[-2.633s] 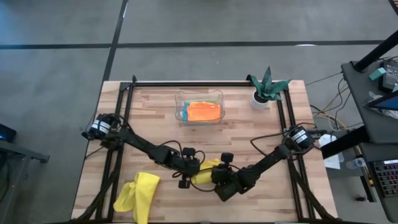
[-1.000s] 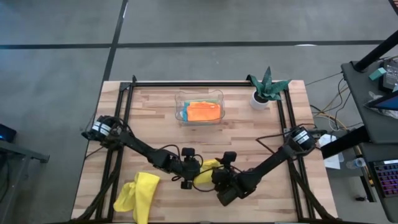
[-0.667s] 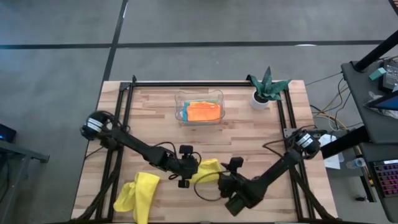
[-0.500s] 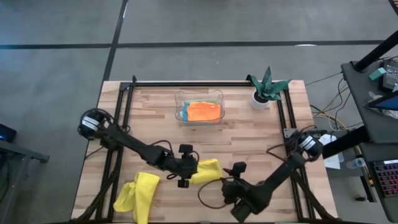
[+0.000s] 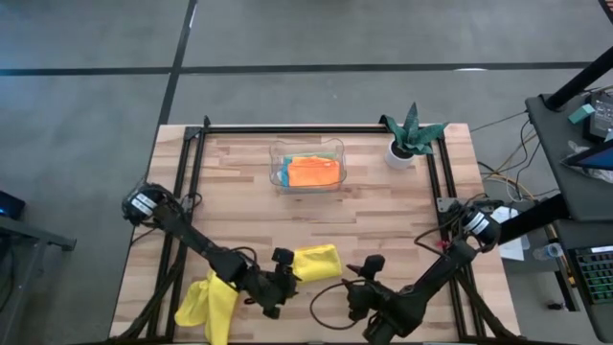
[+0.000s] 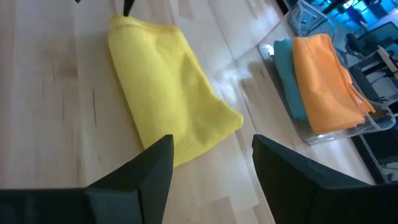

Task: Fold microfiber towels
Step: Put the yellow folded towel into the transparent bin

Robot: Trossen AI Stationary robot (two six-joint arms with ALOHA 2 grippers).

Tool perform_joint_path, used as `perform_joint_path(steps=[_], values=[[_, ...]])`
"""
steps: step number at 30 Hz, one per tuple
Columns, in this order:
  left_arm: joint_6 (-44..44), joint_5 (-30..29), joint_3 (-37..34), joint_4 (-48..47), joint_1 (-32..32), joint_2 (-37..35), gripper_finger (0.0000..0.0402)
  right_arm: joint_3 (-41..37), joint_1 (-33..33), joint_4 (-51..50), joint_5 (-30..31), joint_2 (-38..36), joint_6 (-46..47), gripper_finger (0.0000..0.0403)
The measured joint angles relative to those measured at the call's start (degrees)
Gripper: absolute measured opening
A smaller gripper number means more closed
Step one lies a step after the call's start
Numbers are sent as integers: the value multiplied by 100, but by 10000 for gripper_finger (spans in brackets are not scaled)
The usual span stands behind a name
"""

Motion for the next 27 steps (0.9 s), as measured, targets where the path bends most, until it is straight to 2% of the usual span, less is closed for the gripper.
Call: perform_joint_path(steps=[5, 13, 17, 24, 27], values=[[473, -20, 252, 20, 38, 64, 171, 0, -28, 1, 1, 0, -36, 210], [726, -66, 660, -448, 133, 85, 249, -2, -28, 0, 1, 4, -63, 206], [588, -111, 664, -414, 149, 374, 281, -2, -28, -2, 1, 4, -74, 199], [420, -1071, 737, -435, 90, 802, 297, -4, -28, -13, -1, 7, -76, 192], [416, -1150, 767, -448, 66, 941, 298, -10, -28, -14, -1, 7, -76, 192]])
